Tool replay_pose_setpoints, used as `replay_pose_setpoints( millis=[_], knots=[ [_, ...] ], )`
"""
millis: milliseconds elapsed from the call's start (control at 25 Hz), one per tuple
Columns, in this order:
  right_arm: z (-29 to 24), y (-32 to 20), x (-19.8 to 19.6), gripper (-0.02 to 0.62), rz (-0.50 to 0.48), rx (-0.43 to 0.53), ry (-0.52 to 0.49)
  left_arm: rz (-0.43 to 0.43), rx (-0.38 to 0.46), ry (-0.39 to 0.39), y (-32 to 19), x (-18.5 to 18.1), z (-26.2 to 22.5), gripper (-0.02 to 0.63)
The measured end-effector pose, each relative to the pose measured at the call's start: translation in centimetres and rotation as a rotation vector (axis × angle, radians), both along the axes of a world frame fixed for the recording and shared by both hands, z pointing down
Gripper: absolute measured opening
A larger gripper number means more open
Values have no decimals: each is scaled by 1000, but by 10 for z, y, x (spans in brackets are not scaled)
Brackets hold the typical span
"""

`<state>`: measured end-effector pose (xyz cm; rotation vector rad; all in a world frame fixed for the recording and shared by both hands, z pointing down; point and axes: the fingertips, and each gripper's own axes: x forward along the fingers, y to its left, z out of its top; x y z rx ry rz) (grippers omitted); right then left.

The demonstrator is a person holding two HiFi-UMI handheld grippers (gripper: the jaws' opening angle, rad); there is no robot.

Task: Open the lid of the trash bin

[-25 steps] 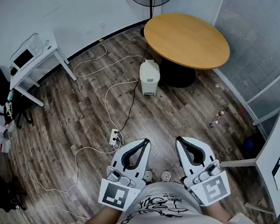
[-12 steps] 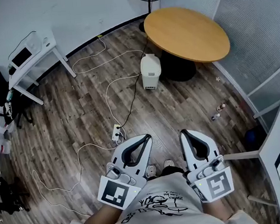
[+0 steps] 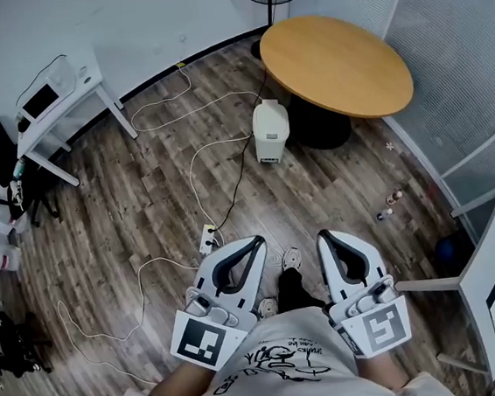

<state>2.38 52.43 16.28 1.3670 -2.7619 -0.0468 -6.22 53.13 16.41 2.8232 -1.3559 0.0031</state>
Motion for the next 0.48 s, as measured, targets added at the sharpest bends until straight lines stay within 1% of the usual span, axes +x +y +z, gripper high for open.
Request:
replay_pose_setpoints(
  millis=[160,480],
  knots=[
    [2,-22,10,8,11,-4,-6,-9,-1,1,-20,3,-1,20],
    [1,-87,34,8,11,-15,-16,-30,-19,2,-84,20,0,20]
  ],
)
